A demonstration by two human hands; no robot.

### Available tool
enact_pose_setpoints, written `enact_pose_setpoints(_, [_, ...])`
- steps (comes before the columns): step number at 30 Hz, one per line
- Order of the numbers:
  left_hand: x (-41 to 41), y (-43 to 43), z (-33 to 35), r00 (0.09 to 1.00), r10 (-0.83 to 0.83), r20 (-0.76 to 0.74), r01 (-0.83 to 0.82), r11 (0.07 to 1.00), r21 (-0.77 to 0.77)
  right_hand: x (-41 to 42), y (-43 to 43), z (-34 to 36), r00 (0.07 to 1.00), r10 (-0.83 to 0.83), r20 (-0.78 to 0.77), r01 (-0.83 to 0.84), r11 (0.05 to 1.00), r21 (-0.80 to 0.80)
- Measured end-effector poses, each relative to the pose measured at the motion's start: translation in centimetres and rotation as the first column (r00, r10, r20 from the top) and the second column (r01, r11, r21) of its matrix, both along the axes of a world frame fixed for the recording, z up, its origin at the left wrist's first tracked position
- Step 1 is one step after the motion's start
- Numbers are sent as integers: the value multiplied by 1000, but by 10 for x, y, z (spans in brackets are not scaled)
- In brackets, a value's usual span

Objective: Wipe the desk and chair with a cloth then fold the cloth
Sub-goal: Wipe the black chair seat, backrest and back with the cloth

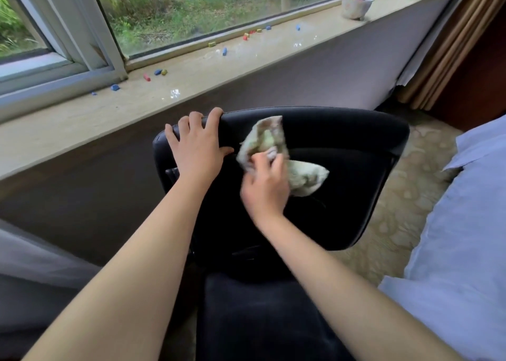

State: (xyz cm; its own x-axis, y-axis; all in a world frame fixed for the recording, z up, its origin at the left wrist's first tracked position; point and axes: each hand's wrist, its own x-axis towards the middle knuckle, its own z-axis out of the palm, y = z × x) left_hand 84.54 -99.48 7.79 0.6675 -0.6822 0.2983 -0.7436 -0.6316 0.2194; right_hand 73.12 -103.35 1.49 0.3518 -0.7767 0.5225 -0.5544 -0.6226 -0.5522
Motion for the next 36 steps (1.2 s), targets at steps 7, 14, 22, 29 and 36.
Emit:
enact_pose_setpoints(7, [0,-4,0,1000,2,0,-2,1000,9,9,29,-16,934,300,-194,-303,953,12])
enact_pose_setpoints(14, [-1,-8,4,999,-26,-26,27,999,30,-88,-67,-6,962,61,-268,-79,995,-55])
enact_pose_setpoints(22, [-4,-21,8,997,-67,-25,68,997,22,-224,-164,12,856,-403,-323,504,789,352])
enact_pose_setpoints(29, [-10,-35,6,995,-97,-21,98,995,35,-211,-145,35,928,-365,-71,370,894,251])
enact_pose_setpoints(36, [-21,-55,4,994,-111,-22,112,993,27,-165,-126,10,984,27,-175,-66,974,-218])
